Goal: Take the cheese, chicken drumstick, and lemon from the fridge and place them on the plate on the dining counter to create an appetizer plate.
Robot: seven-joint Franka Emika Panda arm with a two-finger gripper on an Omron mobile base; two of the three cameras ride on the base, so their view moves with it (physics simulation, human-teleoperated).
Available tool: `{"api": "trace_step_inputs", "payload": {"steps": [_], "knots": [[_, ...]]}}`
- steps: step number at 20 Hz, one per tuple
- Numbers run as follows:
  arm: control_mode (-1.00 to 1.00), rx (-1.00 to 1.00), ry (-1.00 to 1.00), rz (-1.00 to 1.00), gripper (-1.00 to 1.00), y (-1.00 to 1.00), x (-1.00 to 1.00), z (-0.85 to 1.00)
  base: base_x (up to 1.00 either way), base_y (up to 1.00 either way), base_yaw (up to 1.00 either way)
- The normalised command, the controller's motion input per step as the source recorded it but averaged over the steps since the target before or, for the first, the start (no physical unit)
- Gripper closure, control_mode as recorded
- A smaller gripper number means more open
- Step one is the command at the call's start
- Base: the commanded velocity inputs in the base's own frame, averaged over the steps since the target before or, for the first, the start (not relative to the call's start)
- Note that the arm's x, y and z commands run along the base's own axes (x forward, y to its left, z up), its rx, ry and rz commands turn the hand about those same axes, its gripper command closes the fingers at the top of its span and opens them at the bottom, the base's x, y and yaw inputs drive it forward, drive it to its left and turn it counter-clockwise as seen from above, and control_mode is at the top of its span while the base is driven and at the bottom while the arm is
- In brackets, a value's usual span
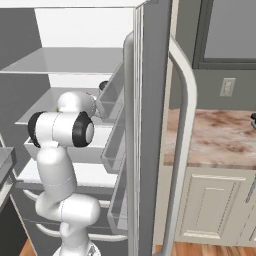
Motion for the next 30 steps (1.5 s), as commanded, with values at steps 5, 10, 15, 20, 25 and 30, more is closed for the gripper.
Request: {"api": "trace_step_inputs", "payload": {"steps": [5, 10, 15, 20, 25, 30], "knots": [[-1.00, 0.00, 0.00, 0.00, 1.00, 0.00, 0.00, -0.81, 0.00, 0.00, 0.00], [-1.00, 0.00, 0.00, 0.00, 1.00, 0.00, 0.00, -0.32, 0.00, 0.00, 0.00], [-1.00, 0.00, 0.00, 0.00, 1.00, 0.00, -0.14, -0.02, 0.00, 0.00, 0.00], [-1.00, 0.00, -0.01, 0.00, 1.00, 0.14, -0.83, -0.02, 0.00, 0.00, 0.00], [-1.00, -0.01, -0.03, 0.00, 1.00, 0.34, -0.99, 0.00, 0.00, 0.00, 0.00], [-1.00, -0.03, -0.04, 0.05, 1.00, 0.44, -0.88, 0.06, 0.00, 0.00, 0.00]]}}
